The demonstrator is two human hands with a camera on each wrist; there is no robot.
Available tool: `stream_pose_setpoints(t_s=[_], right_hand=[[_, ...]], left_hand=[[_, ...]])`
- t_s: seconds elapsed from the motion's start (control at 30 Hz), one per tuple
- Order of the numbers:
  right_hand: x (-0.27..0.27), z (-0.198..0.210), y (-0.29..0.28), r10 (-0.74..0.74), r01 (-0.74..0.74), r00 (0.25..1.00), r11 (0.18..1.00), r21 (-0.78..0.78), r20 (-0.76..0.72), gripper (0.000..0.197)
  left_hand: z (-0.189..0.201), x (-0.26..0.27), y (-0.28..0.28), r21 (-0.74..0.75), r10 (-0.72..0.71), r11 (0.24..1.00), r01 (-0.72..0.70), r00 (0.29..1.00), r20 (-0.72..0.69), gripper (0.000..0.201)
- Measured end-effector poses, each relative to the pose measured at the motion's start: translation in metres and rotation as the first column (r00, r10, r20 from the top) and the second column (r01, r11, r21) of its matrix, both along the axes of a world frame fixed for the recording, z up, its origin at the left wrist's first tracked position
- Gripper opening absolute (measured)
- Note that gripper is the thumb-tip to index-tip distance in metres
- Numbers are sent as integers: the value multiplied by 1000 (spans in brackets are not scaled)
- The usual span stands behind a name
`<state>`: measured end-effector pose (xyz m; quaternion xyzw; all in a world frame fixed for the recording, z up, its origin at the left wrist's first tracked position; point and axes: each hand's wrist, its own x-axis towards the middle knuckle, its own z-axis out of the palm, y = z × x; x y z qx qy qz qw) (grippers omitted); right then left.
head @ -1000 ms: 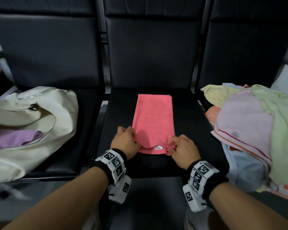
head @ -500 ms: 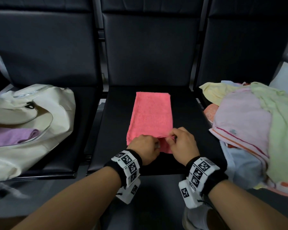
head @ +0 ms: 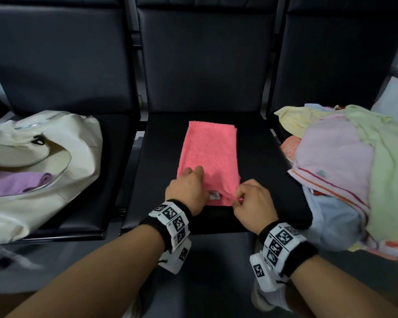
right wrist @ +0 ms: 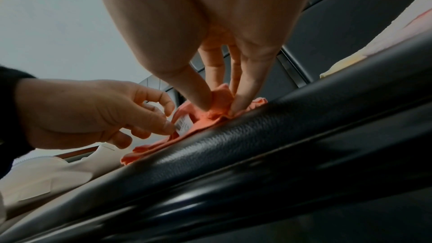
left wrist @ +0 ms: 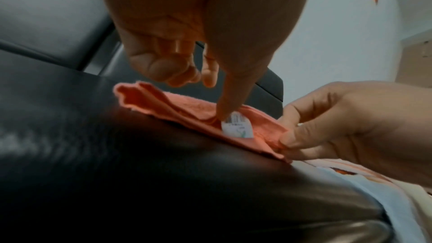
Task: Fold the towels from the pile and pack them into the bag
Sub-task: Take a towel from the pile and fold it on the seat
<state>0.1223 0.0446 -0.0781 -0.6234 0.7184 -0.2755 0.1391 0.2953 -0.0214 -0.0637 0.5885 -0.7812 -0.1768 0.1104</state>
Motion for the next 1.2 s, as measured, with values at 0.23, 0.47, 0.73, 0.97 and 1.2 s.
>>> stream_pose_setpoints(t_s=[0.23, 0.47, 0.73, 0.97, 1.2], right_hand=[[5, 4, 4, -10, 10, 1000, 1000, 23, 2, 32], [14, 9, -1, -54, 63, 994, 993, 98, -96, 18], [32, 18, -18, -99, 161, 964, 956, 244, -248, 54], [40, 22, -32, -187, 264, 951, 907, 328, -248, 61], [35, 21, -30, -175, 222, 970, 921, 319, -169, 44]], left_hand=[[-3, 12, -4, 124, 66, 990, -59, 996, -58, 30], [-4, 21, -5, 91, 111, 990, -105, 992, -64, 16], [-1, 11, 0, 142, 46, 989, -46, 999, -1, 62], [-1, 10, -8, 95, 68, 993, -69, 998, 19, 31], [4, 18, -8, 82, 50, 995, -52, 998, 27, 31]])
